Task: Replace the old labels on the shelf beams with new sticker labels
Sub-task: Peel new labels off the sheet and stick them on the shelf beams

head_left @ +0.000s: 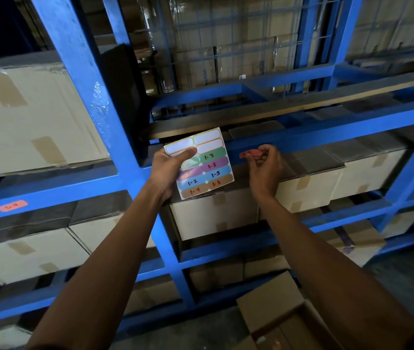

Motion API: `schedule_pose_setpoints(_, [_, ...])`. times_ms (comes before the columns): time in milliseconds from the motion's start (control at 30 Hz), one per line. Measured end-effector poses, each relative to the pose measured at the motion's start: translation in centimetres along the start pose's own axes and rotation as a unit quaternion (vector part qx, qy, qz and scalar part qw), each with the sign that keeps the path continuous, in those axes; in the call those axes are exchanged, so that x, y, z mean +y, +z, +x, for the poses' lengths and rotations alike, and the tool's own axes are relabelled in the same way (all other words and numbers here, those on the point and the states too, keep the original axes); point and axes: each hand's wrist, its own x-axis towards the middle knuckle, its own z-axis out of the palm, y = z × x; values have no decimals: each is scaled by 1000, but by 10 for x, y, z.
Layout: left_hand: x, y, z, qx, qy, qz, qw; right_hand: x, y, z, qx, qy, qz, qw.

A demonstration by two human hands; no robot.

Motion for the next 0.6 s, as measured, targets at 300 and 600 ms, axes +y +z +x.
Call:
schedule_pose_setpoints(300, [0, 2, 2, -7, -8, -5, 1000, 3, 4, -1, 31, -8, -15, 999])
schedule_pose_setpoints(600, [0, 1, 4, -7, 3, -14, 1000, -1, 12, -16, 62, -10, -25, 998])
